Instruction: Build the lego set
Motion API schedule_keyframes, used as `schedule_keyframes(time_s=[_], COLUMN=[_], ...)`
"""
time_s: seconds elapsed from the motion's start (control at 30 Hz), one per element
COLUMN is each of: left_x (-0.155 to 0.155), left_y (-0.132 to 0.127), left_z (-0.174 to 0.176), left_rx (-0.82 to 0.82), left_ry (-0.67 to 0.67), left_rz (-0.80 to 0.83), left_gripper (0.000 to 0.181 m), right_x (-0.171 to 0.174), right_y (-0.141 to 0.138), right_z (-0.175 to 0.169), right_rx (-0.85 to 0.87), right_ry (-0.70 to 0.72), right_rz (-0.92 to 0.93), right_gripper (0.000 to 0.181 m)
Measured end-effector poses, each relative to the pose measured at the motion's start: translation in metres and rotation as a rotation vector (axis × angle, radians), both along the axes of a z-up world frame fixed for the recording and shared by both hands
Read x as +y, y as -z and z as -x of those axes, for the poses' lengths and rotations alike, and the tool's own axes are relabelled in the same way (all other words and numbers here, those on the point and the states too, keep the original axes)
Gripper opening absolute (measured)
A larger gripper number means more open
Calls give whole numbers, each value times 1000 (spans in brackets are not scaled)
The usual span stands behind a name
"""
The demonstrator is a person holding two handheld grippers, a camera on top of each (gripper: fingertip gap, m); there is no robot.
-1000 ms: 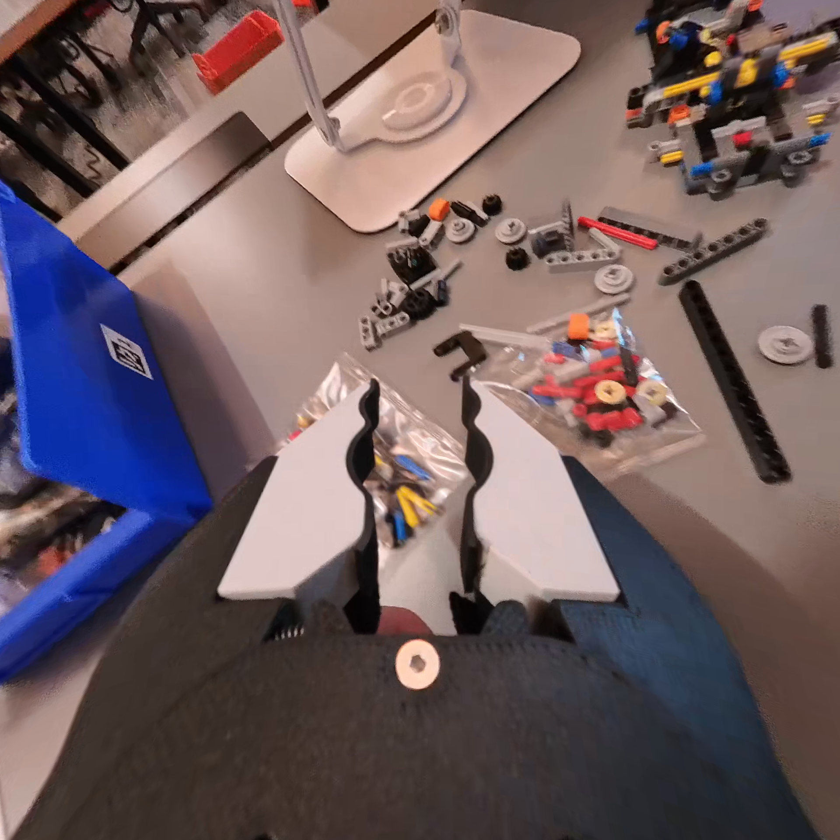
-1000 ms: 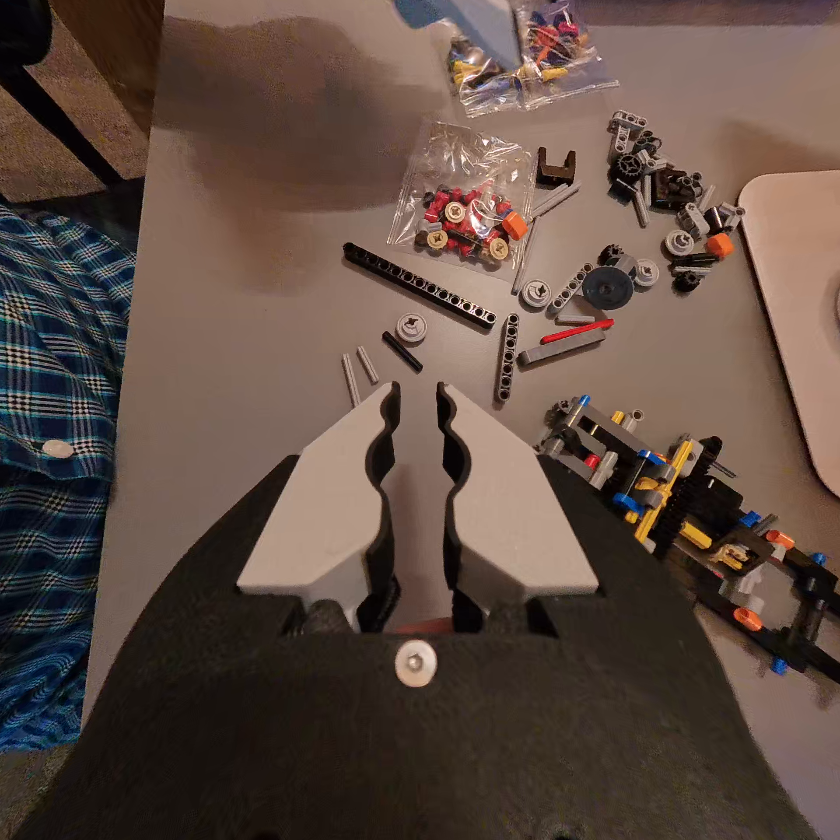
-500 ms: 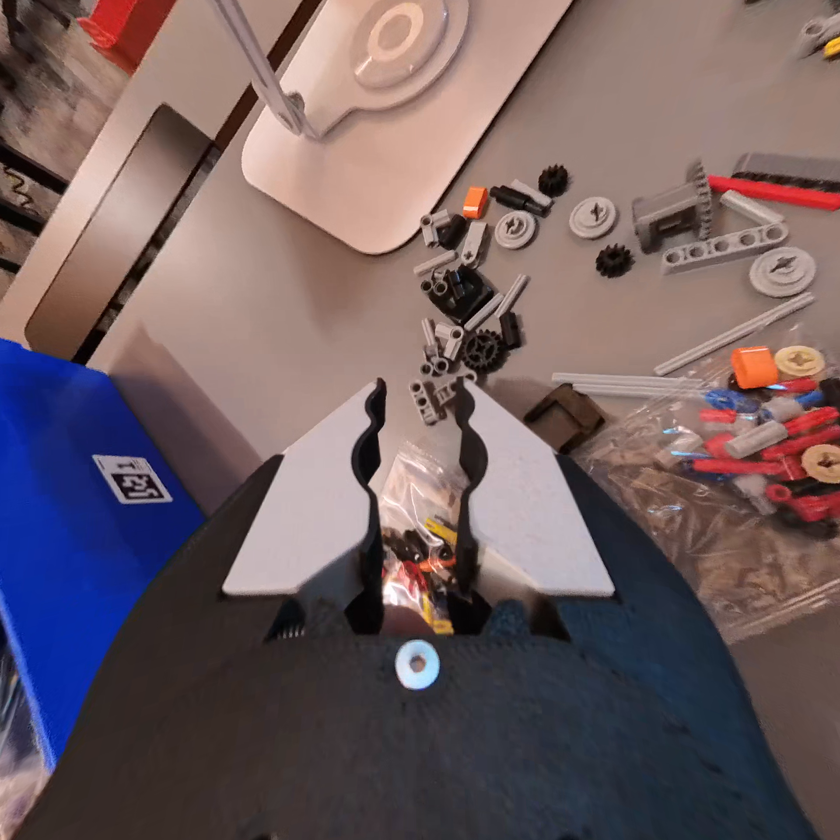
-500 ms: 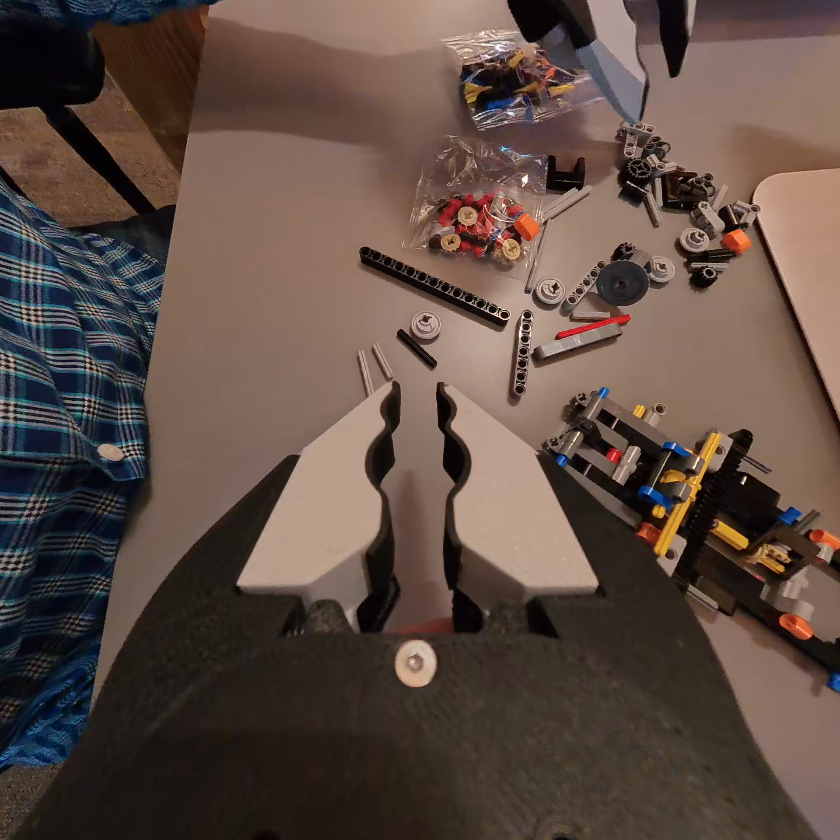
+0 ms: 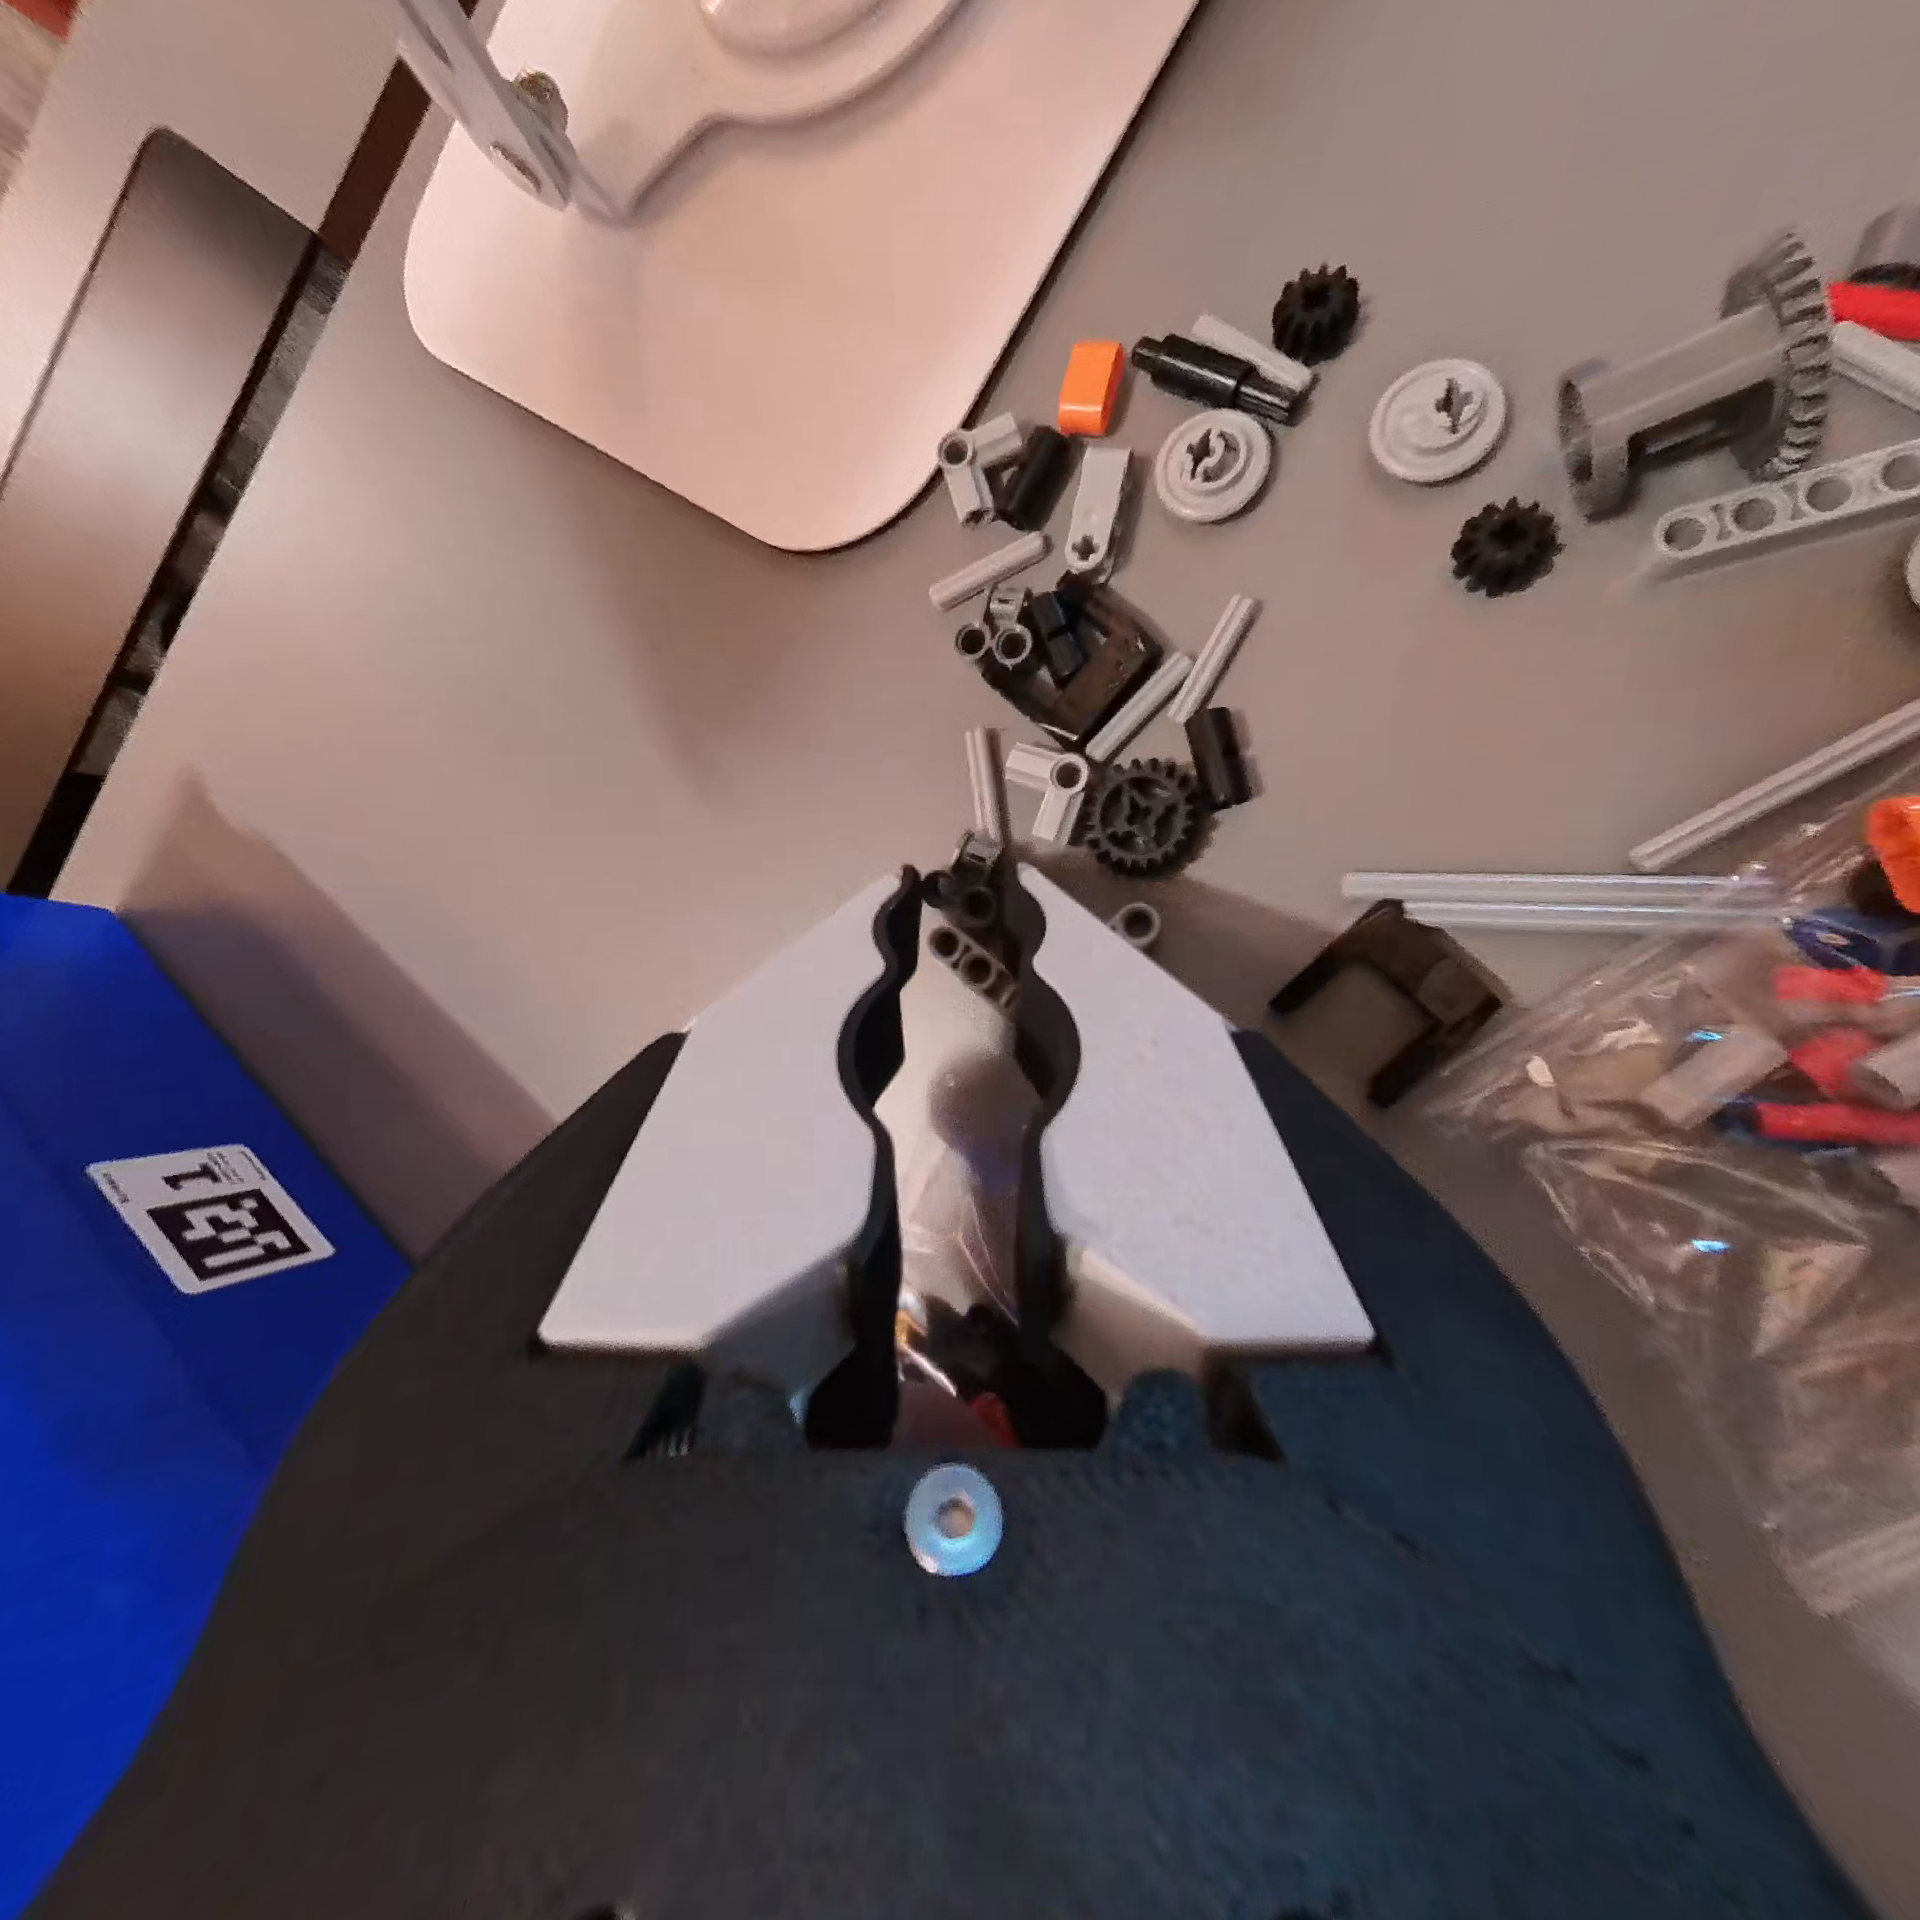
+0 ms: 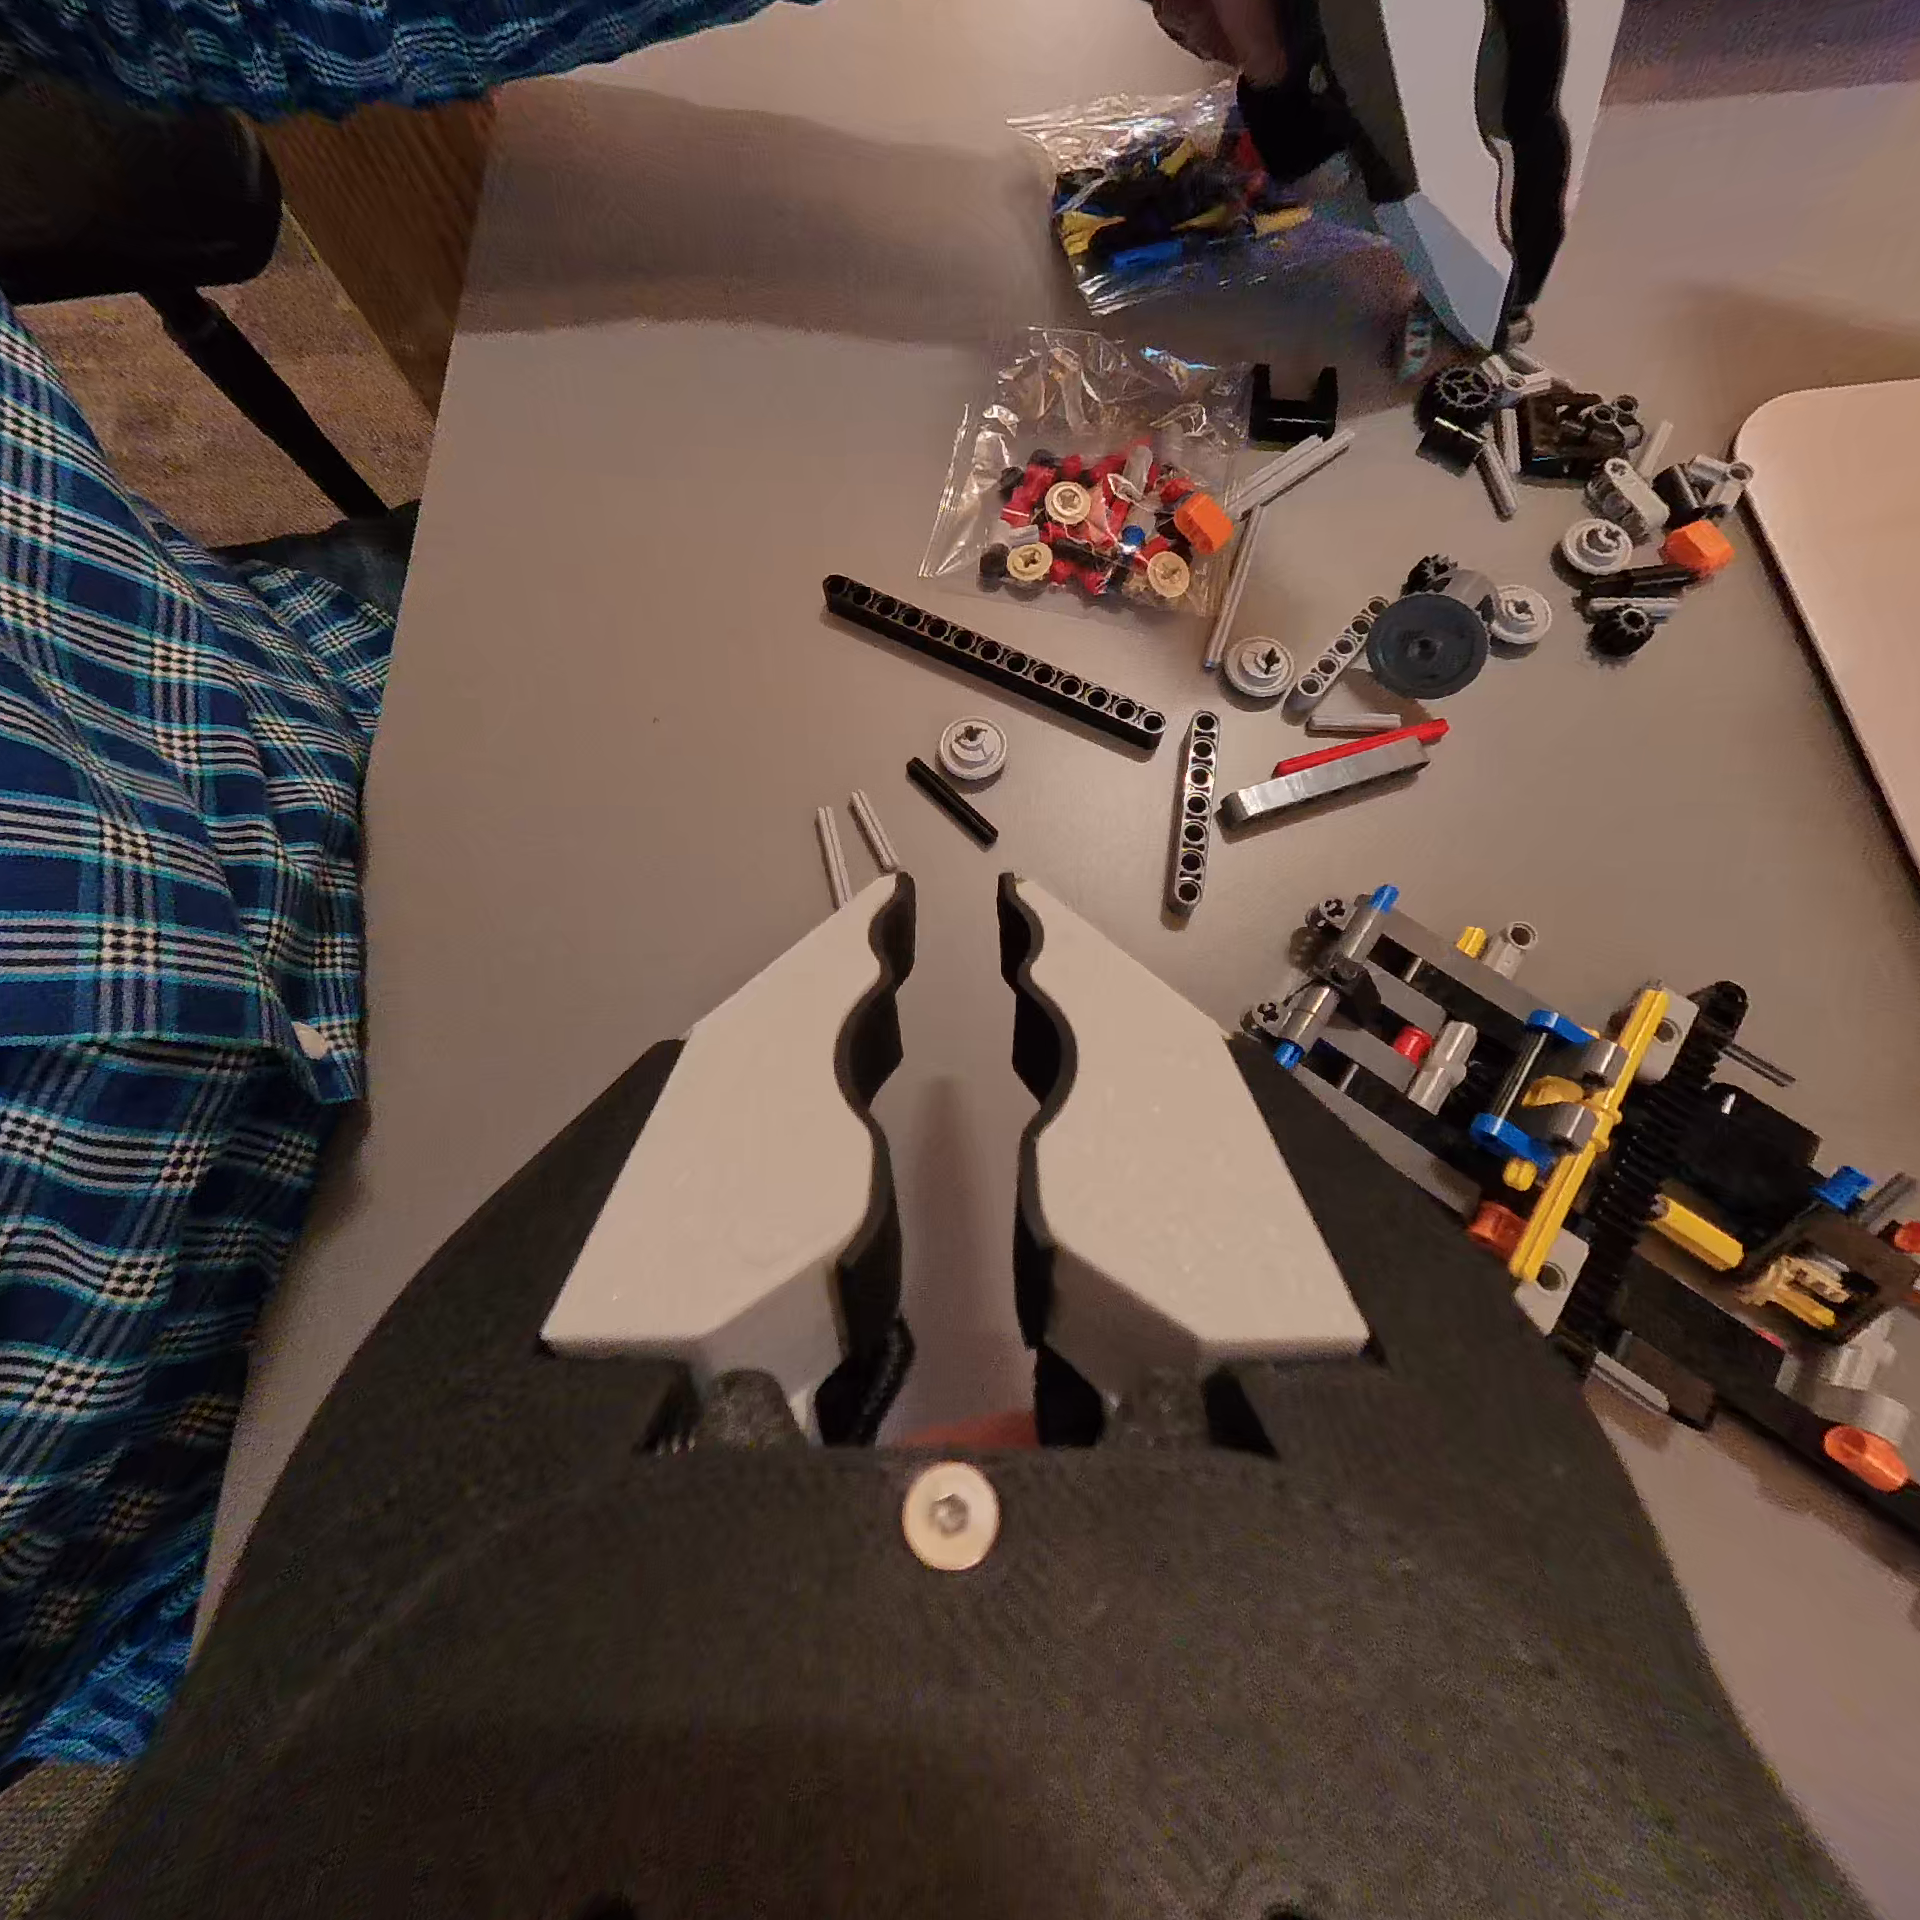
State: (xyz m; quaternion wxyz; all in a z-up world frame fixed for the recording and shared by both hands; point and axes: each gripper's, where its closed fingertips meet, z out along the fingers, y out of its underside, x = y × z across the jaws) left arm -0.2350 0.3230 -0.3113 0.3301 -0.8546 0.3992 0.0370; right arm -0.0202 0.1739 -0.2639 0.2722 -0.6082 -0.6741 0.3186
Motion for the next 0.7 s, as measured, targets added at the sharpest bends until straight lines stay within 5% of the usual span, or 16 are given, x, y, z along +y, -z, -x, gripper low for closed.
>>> schedule_keyframes(time_s=[0.17,0.33,0.47,0.7], left_x=[5,16,27,53], left_y=[-9,-28,-26,-13], left_z=[12,-20,-44,-50], left_rx=[7,-55,-20,-32], left_ry=[-29,48,117,52], left_rz=[-14,-64,-73,7], left_gripper=[14,19,18,16], right_x=[1,1,1,1], right_y=[1,-2,-3,-4], right_z=[-1,-2,-3,-4], right_rx=[8,24,32,43], right_ry=[-3,-4,-4,-6], right_rz=[9,20,23,25], right_gripper=[13,13,14,14])
